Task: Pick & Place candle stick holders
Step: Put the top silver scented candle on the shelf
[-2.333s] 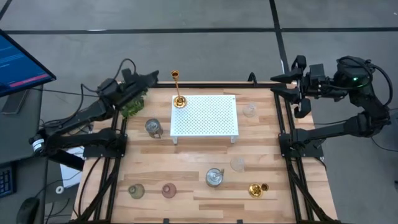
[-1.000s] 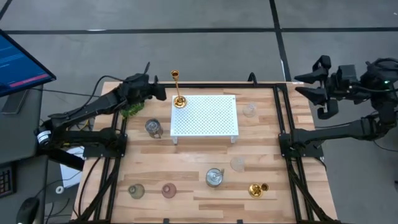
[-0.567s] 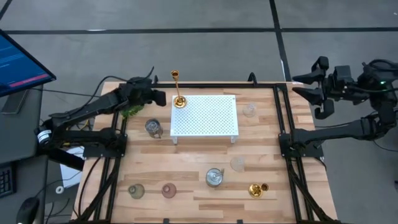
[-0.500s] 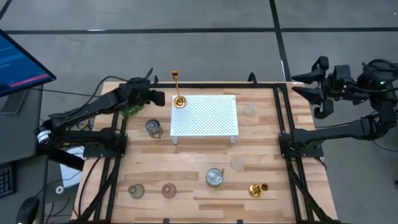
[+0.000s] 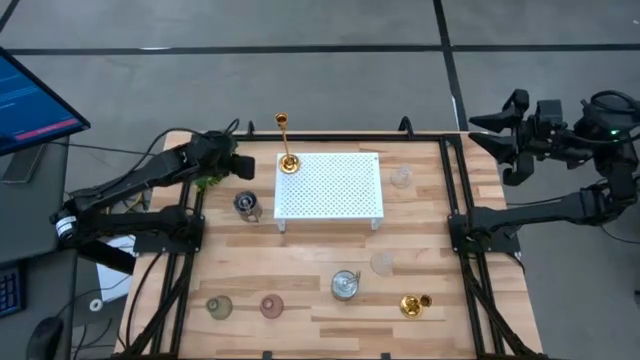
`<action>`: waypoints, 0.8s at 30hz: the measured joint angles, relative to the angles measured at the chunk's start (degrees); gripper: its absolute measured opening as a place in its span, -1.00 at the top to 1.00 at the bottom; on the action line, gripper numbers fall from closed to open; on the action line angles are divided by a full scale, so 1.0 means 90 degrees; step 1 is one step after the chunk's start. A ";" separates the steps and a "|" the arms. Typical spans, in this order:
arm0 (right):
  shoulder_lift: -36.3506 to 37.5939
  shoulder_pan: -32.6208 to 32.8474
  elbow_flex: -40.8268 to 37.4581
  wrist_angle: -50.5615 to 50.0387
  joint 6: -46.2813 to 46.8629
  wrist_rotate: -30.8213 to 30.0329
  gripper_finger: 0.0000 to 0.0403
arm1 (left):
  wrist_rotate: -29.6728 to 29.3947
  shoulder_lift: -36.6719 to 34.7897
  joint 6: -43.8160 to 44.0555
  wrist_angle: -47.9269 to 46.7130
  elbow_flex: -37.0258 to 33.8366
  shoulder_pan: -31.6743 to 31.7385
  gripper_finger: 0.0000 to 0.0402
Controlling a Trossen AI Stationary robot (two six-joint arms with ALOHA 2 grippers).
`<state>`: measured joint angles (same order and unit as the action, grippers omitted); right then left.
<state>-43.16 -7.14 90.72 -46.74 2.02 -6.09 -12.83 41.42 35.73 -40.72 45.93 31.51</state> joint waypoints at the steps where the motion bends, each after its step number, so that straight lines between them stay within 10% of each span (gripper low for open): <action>1: 0.0001 -0.0002 0.0000 0.0002 0.0000 0.0000 0.20 | 0.0002 -0.0018 0.0068 -0.0086 0.0002 0.0000 0.98; 12: -0.0011 -0.0002 -0.0002 -0.0208 -0.0053 0.0000 0.20 | 0.0693 0.0035 0.0090 -0.0573 0.0000 0.0000 0.89; 24: -0.0157 -0.0002 -0.0006 -0.0328 -0.0176 -0.0181 0.20 | 0.0934 0.0252 -0.0273 -0.1092 0.0000 -0.0002 0.09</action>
<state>-44.57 -7.16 90.66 -49.69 0.44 -7.71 -4.42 43.69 33.27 -50.55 45.93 31.48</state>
